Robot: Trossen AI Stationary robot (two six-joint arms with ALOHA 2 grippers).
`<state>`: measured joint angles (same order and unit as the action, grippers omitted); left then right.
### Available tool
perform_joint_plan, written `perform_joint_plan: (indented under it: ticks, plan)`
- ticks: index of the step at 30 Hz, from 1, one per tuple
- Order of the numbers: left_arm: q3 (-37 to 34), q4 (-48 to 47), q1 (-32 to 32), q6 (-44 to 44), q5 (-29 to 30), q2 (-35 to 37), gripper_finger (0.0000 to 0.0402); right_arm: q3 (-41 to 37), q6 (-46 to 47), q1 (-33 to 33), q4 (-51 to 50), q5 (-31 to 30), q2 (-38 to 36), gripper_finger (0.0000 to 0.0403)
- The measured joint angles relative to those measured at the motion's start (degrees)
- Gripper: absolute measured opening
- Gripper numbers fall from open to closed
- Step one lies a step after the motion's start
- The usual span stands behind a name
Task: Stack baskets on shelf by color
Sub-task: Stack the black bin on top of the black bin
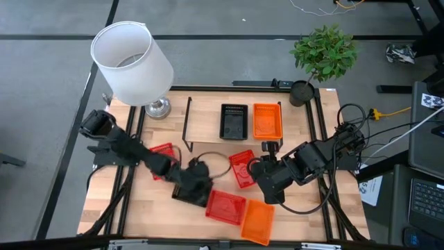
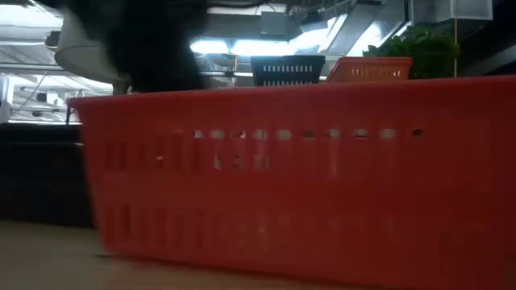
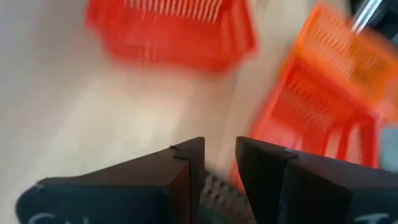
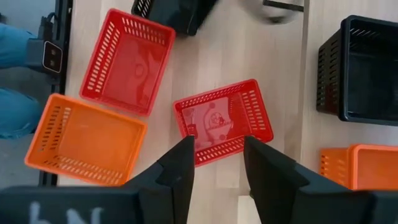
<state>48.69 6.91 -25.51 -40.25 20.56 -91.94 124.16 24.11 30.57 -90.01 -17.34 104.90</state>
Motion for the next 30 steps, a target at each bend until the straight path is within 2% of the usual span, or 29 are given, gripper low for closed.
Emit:
perform_joint_plan:
  ticks: [3, 7, 10, 13, 15, 20, 24, 27, 30]
  plan:
    - [0.0, 4.28, 1.95, 4.33, -4.65, 0.3, 0.0084, 0.0, 1.45, 0.01, 0.05, -0.04, 0.0, 0.0137]
    - [0.0, 0.18, 0.87, 3.37, -15.21, 4.15, 0.0084, -0.02, 1.41, 0.0, 3.77, -0.15, 0.31, 0.0137]
    - [-0.04, -5.55, -2.59, -1.76, -19.97, 8.13, 0.0084, -0.02, 0.53, 0.0, 8.78, 0.48, 1.76, 0.0137]
    - [-0.03, -9.27, -8.69, -6.77, -20.94, 12.71, 0.0083, -0.02, -2.47, 0.0, 11.88, 0.8, 4.14, 0.0137]
    - [-0.02, -10.95, -14.39, -8.89, -17.48, 15.67, 0.0081, -0.02, -3.76, -0.19, 13.29, 0.79, 6.38, 0.0137]
    - [-0.02, -15.21, -28.9, -10.2, 4.35, 19.18, 0.0075, -0.02, -8.71, -1.94, 22.13, 1.01, 13.49, 0.0137]
    - [-0.02, -19.69, -36.57, -10.66, 17.64, 19.11, 0.0074, -0.04, -14.83, -3.43, 33.42, 2.35, 19.73, 0.0137]
    - [-0.04, -23.06, -38.98, -12.9, 23.75, 18.93, 0.0074, -0.04, -17.07, -4.49, 41.5, 3.57, 24.38, 0.0137]
    - [-0.04, -25.44, -39.37, -15.24, 25.43, 18.93, 0.0074, -0.04, -17.87, -5.5, 44.23, 4.44, 28.88, 0.0137]
